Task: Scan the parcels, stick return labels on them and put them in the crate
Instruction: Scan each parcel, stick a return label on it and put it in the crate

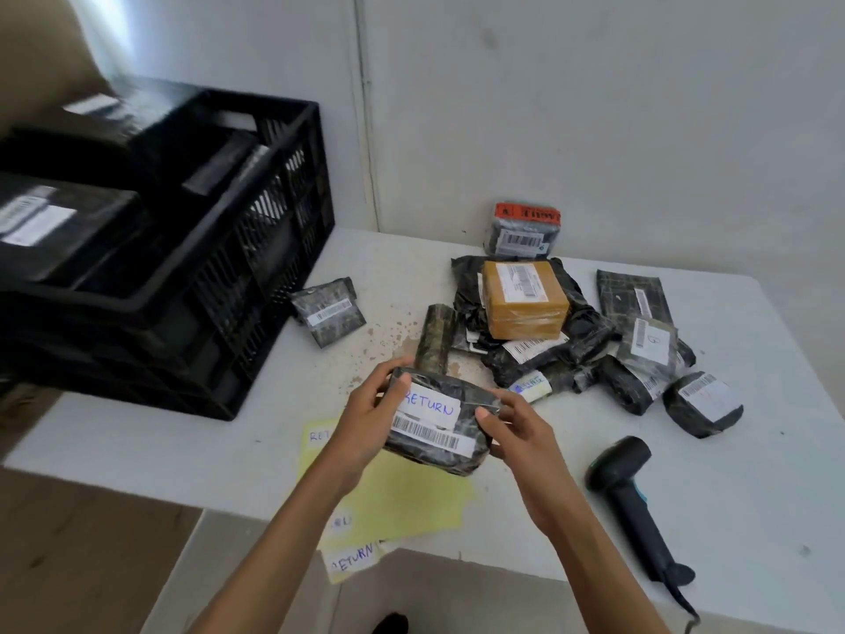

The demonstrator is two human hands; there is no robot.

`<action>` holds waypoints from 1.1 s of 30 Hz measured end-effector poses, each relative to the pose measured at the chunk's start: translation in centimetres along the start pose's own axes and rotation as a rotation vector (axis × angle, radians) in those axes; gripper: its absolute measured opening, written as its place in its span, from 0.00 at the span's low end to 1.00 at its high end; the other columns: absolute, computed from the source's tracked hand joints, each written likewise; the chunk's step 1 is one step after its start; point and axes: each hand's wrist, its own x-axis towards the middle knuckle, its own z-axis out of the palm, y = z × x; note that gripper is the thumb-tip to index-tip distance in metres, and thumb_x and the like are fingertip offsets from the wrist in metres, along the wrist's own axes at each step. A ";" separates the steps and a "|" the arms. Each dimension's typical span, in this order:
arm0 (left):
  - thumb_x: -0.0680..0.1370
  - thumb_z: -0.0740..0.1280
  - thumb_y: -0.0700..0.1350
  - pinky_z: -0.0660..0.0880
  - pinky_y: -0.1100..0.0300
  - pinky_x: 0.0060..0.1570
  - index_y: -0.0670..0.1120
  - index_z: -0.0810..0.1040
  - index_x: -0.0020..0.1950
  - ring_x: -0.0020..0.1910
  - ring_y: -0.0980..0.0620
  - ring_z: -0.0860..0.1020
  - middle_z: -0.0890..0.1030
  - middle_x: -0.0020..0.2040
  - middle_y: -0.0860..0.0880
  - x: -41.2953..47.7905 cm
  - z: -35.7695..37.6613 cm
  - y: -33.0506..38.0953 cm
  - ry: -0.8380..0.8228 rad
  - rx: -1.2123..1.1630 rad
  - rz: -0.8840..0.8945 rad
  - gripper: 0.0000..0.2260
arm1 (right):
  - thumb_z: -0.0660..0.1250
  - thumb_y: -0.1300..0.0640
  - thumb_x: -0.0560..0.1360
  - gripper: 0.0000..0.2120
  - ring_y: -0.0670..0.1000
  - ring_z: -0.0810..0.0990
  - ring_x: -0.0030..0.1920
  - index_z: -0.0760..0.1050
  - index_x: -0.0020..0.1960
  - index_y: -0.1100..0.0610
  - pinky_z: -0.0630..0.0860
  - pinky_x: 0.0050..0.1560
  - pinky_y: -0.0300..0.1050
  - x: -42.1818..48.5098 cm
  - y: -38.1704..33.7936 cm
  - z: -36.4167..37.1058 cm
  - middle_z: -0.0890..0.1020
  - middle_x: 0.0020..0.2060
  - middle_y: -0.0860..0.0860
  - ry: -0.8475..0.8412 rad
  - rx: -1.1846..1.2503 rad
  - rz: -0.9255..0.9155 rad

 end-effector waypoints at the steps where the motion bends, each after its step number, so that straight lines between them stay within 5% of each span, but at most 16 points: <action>1: 0.81 0.60 0.49 0.78 0.54 0.44 0.61 0.75 0.59 0.47 0.49 0.80 0.80 0.51 0.44 -0.2 -0.9 0.8 0.021 -0.014 0.011 0.10 | 0.65 0.60 0.77 0.10 0.49 0.82 0.46 0.75 0.57 0.51 0.77 0.39 0.38 0.1 -1.0 0.8 0.82 0.51 0.56 -0.018 0.023 -0.010; 4: 0.80 0.60 0.48 0.78 0.59 0.42 0.58 0.74 0.62 0.44 0.56 0.80 0.79 0.50 0.48 -0.8 -4.1 3.3 0.068 -0.055 0.058 0.12 | 0.64 0.62 0.77 0.10 0.50 0.83 0.46 0.75 0.58 0.53 0.77 0.39 0.39 0.9 -4.0 3.5 0.82 0.51 0.57 -0.076 0.078 -0.046; 9: 0.79 0.62 0.44 0.73 0.61 0.58 0.52 0.74 0.61 0.54 0.56 0.78 0.80 0.56 0.48 -0.7 -11.3 7.6 0.250 0.041 0.272 0.12 | 0.65 0.61 0.76 0.10 0.56 0.82 0.50 0.77 0.56 0.53 0.80 0.47 0.53 3.3 -8.8 8.9 0.82 0.51 0.58 -0.180 0.072 -0.139; 13: 0.78 0.64 0.41 0.71 0.72 0.55 0.50 0.74 0.61 0.56 0.63 0.76 0.79 0.57 0.51 0.1 -19.2 10.8 0.385 0.255 0.425 0.12 | 0.64 0.64 0.76 0.09 0.52 0.82 0.44 0.77 0.55 0.56 0.79 0.40 0.43 6.7 -12.7 14.4 0.82 0.50 0.60 -0.246 0.064 -0.231; 17: 0.78 0.65 0.44 0.71 0.65 0.59 0.51 0.75 0.60 0.58 0.61 0.75 0.78 0.57 0.57 2.2 -27.5 12.5 0.497 0.501 0.482 0.11 | 0.65 0.63 0.76 0.09 0.54 0.80 0.46 0.77 0.54 0.54 0.78 0.47 0.47 11.1 -17.0 20.2 0.80 0.51 0.63 -0.265 -0.035 -0.351; 20: 0.77 0.66 0.42 0.65 0.73 0.56 0.47 0.76 0.61 0.54 0.63 0.72 0.77 0.57 0.54 4.2 -32.2 12.6 0.542 0.699 0.463 0.12 | 0.66 0.63 0.76 0.08 0.51 0.79 0.46 0.76 0.55 0.57 0.78 0.50 0.46 14.7 -20.1 24.8 0.81 0.47 0.59 -0.246 -0.143 -0.441; 23: 0.77 0.67 0.41 0.62 0.76 0.54 0.44 0.75 0.62 0.56 0.59 0.72 0.76 0.59 0.49 6.3 -35.7 11.9 0.501 0.831 0.462 0.14 | 0.66 0.63 0.76 0.09 0.44 0.79 0.39 0.75 0.55 0.59 0.78 0.44 0.40 18.2 -22.4 28.8 0.80 0.43 0.52 -0.258 -0.305 -0.520; 28: 0.76 0.62 0.58 0.58 0.50 0.72 0.49 0.69 0.69 0.72 0.51 0.64 0.66 0.72 0.50 9.6 -39.4 10.2 0.282 0.995 0.374 0.24 | 0.68 0.60 0.75 0.11 0.50 0.77 0.46 0.76 0.57 0.60 0.76 0.49 0.47 23.6 -23.8 33.7 0.78 0.49 0.54 -0.393 -0.835 -0.503; 30: 0.71 0.53 0.66 0.49 0.51 0.73 0.52 0.66 0.72 0.74 0.53 0.58 0.60 0.75 0.53 10.5 -39.9 9.6 0.215 1.048 0.359 0.32 | 0.68 0.59 0.75 0.12 0.51 0.77 0.45 0.77 0.56 0.62 0.76 0.47 0.45 24.9 -23.6 35.5 0.79 0.48 0.55 -0.481 -0.977 -0.437; 33: 0.68 0.45 0.70 0.42 0.57 0.72 0.53 0.63 0.74 0.76 0.57 0.52 0.56 0.77 0.54 11.6 -40.4 8.5 0.167 1.126 0.365 0.38 | 0.67 0.62 0.76 0.09 0.51 0.74 0.37 0.76 0.54 0.64 0.73 0.31 0.38 26.1 -22.5 37.9 0.77 0.40 0.55 -0.632 -1.136 -0.220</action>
